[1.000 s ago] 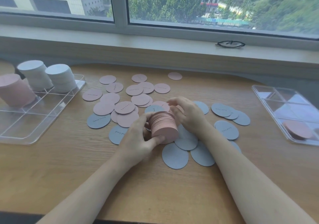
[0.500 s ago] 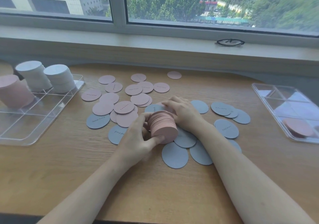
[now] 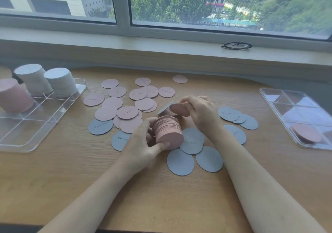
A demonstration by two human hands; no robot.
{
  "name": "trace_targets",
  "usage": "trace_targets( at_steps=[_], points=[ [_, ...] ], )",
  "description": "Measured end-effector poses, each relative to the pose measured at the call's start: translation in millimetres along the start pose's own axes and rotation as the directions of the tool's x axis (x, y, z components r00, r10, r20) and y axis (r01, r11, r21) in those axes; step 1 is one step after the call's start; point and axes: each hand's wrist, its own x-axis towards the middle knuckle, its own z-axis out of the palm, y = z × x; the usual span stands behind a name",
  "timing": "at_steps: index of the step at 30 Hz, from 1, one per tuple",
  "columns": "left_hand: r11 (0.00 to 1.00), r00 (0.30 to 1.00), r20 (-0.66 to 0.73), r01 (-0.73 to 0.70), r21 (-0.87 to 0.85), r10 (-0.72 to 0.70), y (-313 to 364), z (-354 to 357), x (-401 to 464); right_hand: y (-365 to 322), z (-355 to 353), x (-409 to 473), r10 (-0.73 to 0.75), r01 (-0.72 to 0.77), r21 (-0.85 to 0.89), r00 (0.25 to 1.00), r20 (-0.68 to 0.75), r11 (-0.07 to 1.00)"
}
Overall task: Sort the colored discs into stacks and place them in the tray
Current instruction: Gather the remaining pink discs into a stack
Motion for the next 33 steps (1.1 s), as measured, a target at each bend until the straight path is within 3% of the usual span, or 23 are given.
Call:
trace_targets(
  at_steps=[4,11,15,19,25,33],
  points=[
    [1.0,1.0,-0.001,-0.01,-0.013,0.01,1.5,-1.0,-0.4,-3.6,-17.9,-3.3,0.068,-0.05,0.222,0.995,-0.074,0.974],
    [1.0,0.999,-0.034,-0.022,-0.018,0.022,-2.9,1.0,0.8,-25.0,-25.9,-7.6,0.061,-0.209,0.553,0.96,0.274,0.806],
    [0.997,0.997,-0.044,-0.056,0.058,0.059,-7.8,2.4,2.0,-33.8,-21.6,-14.4,-0.033,-0.275,0.522,0.862,0.506,0.807],
    [0.958,0.994,0.034,-0.112,0.263,0.107,-11.1,4.4,3.6,-47.1,-22.4,-27.7,-0.076,-0.234,0.411,0.787,0.612,0.881],
    [0.874,0.994,0.086,-0.105,0.475,0.072,-14.8,8.5,4.4,-54.1,-11.6,-35.7,-0.104,0.005,0.186,0.844,0.526,0.983],
    [0.766,0.979,0.076,-0.195,0.612,0.188,-15.8,-2.7,1.5,-46.4,-8.0,-40.6,-0.046,-0.139,0.363,0.889,0.456,0.921]
  ],
)
